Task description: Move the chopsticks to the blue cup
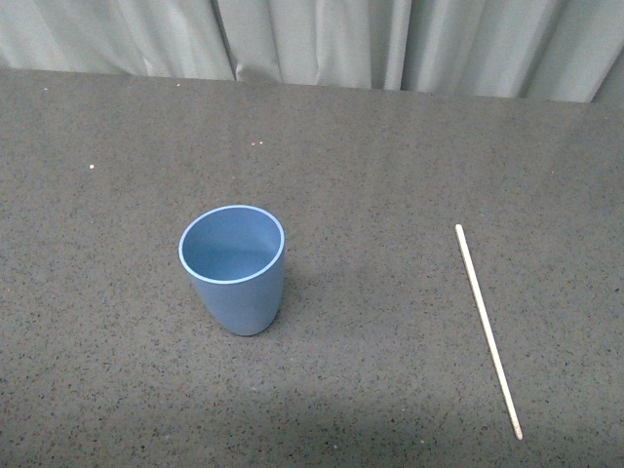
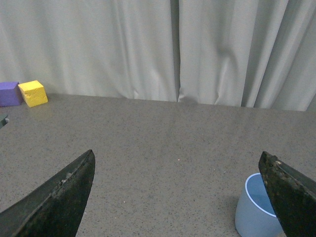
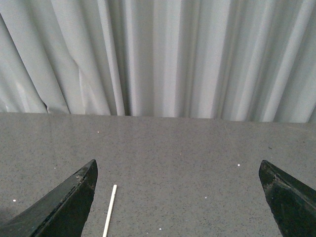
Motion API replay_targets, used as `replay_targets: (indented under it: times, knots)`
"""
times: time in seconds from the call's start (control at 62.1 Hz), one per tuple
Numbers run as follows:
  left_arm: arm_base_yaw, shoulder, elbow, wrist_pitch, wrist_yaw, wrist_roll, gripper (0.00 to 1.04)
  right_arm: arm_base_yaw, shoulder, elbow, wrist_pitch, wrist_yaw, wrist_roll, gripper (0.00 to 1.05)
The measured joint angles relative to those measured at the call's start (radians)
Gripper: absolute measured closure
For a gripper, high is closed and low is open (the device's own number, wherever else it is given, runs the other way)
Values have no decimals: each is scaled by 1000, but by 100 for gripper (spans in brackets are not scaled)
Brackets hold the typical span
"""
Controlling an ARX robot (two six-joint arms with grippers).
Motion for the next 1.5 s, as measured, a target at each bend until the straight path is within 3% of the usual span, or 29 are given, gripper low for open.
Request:
replay_targets:
  times: [0.547, 0.628, 0.676, 0.885, 1.046, 1.497]
  knots:
    - [0, 0, 0, 0, 0, 0, 7, 3, 2, 0, -1, 3, -2, 9]
    - [0, 0, 0, 0, 0, 0, 7, 98, 89, 18, -11, 277, -139, 9]
    - [0, 0, 0, 0, -2, 0, 7, 137, 190, 30, 5, 354, -207, 9]
    - [0, 0, 0, 0, 0, 0, 7, 153, 797, 189, 218, 217, -164, 9]
    - [0, 0, 0, 0, 0, 0, 7, 187, 1258, 390, 178, 97, -85, 9]
    - [0, 0, 0, 0, 0, 0, 7, 210, 1777, 702, 80, 31, 64, 9]
